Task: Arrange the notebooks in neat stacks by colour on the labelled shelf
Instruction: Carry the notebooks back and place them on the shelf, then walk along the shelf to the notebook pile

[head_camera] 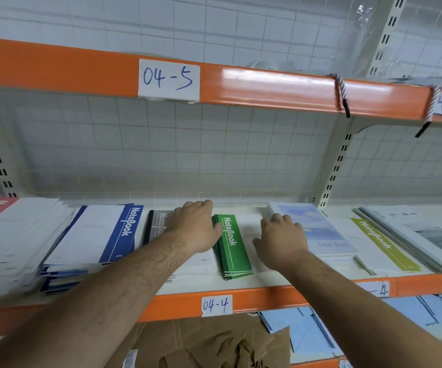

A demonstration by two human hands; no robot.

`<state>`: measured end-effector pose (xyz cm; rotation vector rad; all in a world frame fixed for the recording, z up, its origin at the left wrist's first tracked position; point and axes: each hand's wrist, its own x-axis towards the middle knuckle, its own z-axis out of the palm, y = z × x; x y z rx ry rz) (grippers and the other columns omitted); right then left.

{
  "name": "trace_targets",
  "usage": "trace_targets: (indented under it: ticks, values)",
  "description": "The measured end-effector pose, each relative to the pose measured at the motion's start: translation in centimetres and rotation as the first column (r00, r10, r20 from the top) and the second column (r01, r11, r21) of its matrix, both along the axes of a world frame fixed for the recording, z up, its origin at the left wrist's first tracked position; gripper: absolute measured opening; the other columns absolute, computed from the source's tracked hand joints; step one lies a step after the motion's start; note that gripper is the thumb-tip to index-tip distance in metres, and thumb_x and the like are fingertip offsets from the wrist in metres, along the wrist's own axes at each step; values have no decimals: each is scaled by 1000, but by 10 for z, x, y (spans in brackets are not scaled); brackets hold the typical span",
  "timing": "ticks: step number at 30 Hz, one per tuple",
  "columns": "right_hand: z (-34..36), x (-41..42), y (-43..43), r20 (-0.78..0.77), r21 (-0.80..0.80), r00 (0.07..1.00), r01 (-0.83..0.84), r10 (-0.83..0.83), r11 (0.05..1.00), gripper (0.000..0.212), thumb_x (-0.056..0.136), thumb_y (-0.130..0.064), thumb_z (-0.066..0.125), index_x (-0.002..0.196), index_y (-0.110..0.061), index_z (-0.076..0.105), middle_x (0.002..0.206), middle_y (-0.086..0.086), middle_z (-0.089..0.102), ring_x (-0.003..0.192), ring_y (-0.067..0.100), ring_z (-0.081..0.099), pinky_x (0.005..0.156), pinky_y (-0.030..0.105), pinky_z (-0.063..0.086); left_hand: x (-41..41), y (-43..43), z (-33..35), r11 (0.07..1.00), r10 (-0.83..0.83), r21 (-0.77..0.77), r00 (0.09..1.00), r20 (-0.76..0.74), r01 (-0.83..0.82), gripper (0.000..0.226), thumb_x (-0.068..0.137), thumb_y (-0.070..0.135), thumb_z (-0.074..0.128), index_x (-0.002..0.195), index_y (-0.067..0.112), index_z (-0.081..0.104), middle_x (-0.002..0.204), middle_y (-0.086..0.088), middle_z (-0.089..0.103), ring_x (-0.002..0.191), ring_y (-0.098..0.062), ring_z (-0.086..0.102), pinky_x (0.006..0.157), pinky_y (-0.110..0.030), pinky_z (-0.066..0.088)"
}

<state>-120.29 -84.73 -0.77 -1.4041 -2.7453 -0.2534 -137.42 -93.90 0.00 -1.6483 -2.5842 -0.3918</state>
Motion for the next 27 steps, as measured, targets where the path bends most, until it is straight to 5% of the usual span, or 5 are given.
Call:
trace_targets:
  ticks: [4, 8, 17, 27]
  values:
    - [5, 21, -7, -69, -37, 997, 40, -43, 999, 72, 97, -64, 36, 153, -21, 28, 158, 8, 31, 146, 29, 25, 119, 48, 20, 13, 7, 2, 991, -131, -22, 991, 0, 131, 71, 99, 56, 38, 157, 20, 20, 164, 0, 21, 151, -22, 17, 123, -42, 14]
    - [9, 58, -20, -133, -78, 980, 142, -151, 987, 77, 95, -69, 30, 156, -22, 21, 165, 7, 17, 151, 27, 14, 122, 50, 14, 40, 15, -2, 968, -246, -39, 969, 19, 247, 73, 99, 60, 31, 160, 24, 10, 167, 3, 8, 154, -20, 4, 124, -45, 3]
    - [-2, 154, -49, -131, -119, 916, 366, -380, 923, 80, 95, -72, 21, 159, -23, 14, 167, 4, 8, 153, 26, 6, 123, 49, 11, 124, 26, -8, 876, -476, -61, 878, 42, 478, 73, 99, 62, 24, 160, 26, 6, 167, 6, 2, 154, -17, -2, 124, -44, -2]
    - [-1, 258, -54, -164, -150, 851, 478, -498, 866, 83, 94, -74, 24, 159, -23, 13, 167, 2, 5, 153, 24, 6, 122, 46, 13, 231, 42, 0, 822, -562, -104, 827, -1, 559, 72, 99, 61, 28, 159, 27, 9, 167, 5, 6, 154, -18, 0, 123, -46, -1]
